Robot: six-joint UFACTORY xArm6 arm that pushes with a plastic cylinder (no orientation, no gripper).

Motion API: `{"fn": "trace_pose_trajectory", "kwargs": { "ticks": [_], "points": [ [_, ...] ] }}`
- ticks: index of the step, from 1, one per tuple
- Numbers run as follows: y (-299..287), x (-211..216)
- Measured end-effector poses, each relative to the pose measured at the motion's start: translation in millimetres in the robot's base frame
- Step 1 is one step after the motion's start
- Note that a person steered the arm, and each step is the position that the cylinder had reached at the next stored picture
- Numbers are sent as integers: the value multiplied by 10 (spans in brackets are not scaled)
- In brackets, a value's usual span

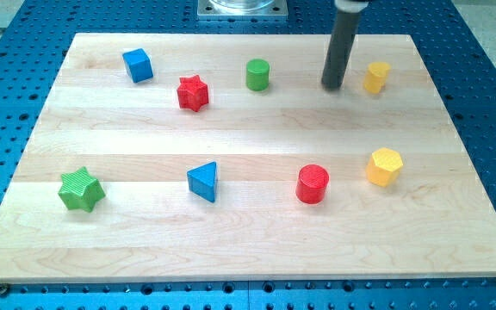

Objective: Slide the green circle diagonal top right to the triangle

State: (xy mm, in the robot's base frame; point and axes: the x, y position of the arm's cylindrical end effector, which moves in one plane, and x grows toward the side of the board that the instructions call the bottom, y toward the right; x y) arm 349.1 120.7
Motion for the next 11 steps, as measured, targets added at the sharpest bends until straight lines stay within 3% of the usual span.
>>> {"fn": "trace_pose_trajectory", "kwargs": {
  "ticks": [1, 2, 3, 5, 6, 7, 8, 9, 10, 11],
  "points": [
    [-1048, 252],
    [-2155, -146],
    [-1852, -600],
    [-881, -569],
    [-753, -569],
    [-1119, -9],
    [-486, -92],
    [-344, -371],
    [-770, -511],
    [-355, -577]
  ]
}}
